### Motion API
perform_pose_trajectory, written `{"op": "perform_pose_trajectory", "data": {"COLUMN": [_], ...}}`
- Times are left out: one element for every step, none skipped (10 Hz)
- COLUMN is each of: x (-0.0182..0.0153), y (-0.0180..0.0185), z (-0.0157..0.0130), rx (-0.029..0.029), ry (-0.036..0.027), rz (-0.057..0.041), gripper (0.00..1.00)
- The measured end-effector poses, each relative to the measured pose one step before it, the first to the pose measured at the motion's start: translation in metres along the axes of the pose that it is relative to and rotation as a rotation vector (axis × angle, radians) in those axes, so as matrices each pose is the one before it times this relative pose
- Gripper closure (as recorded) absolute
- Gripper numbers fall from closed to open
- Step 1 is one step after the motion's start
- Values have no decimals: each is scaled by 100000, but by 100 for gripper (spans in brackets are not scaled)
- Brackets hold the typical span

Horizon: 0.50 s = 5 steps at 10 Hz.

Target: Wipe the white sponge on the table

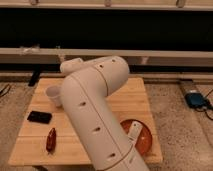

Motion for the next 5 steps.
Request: {"op": "perform_pose_trajectory", "data": {"x": [705, 881, 799, 689, 641], "y": [-226, -372, -703, -750, -669], "z": [211, 147, 54, 112, 173], "rx": [357, 948, 1269, 1341, 1508], "ry": [1386, 1785, 1465, 1275, 1372], "rz": [-558, -657, -165, 162, 163], "gripper": [95, 95, 95, 95, 95]}}
